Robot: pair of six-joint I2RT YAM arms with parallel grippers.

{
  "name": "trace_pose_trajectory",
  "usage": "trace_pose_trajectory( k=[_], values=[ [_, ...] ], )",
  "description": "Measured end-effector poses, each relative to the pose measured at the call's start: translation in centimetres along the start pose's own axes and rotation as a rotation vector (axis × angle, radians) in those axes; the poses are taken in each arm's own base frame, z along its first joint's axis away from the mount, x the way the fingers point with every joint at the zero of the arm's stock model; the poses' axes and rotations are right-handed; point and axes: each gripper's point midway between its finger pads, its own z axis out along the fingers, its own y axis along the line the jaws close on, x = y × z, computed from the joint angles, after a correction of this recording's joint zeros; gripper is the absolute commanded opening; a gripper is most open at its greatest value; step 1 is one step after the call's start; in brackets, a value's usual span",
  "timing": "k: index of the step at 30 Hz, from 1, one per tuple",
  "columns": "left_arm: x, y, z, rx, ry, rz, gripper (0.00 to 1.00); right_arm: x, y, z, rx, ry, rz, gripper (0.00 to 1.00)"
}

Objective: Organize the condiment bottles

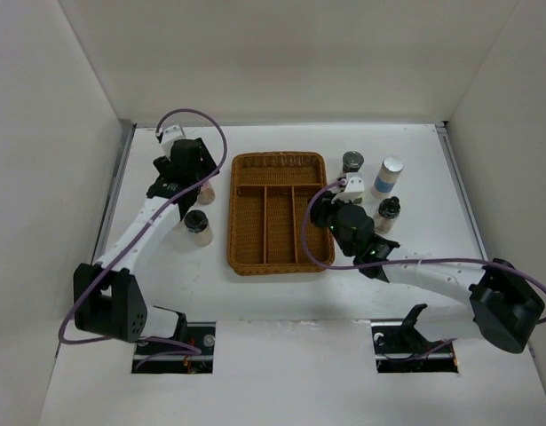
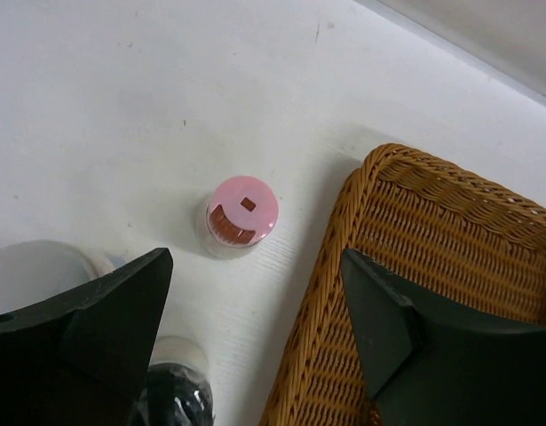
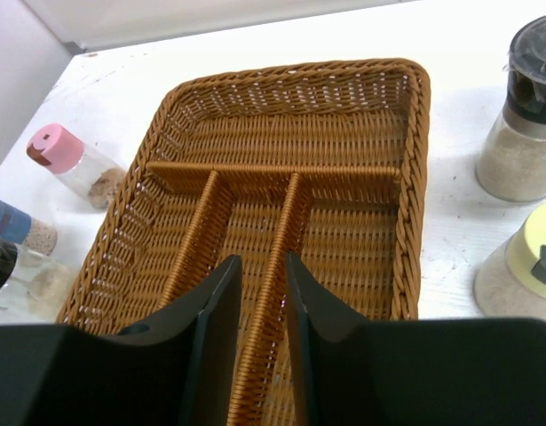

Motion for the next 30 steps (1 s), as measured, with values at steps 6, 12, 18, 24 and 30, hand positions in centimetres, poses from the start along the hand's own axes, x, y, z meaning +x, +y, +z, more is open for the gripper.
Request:
trace_pose_trajectory(
  k=[6, 12, 18, 24, 30],
  values=[
    [1.5, -0.7, 3.4, -0.033, 0.045, 0.052, 0.75, 1.1, 0.0, 0.3, -0.005, 0.026, -0.014, 0.59],
    [3.4, 0.3, 5.5, -0.091, 0.083, 0.103, 0.67, 1.0, 0.2, 0.3, -0.013, 0.024, -0.013, 0.61],
    [3.9, 1.0, 6.6, -0.135, 0.078, 0.127, 0.57, 1.0, 0.2, 0.3, -0.014, 0.024, -0.014, 0.58],
    [4.9, 1.5, 7.7, -0.168, 0.088, 0.143, 0.57, 1.0, 0.3, 0.3, -0.016, 0.024, -0.014, 0.58],
    [5.8, 1.7, 8.8, -0.179, 0.095, 0.142, 0.34, 1.0, 0.3, 0.3, -0.017, 0.024, -0.014, 0.59]
  ],
)
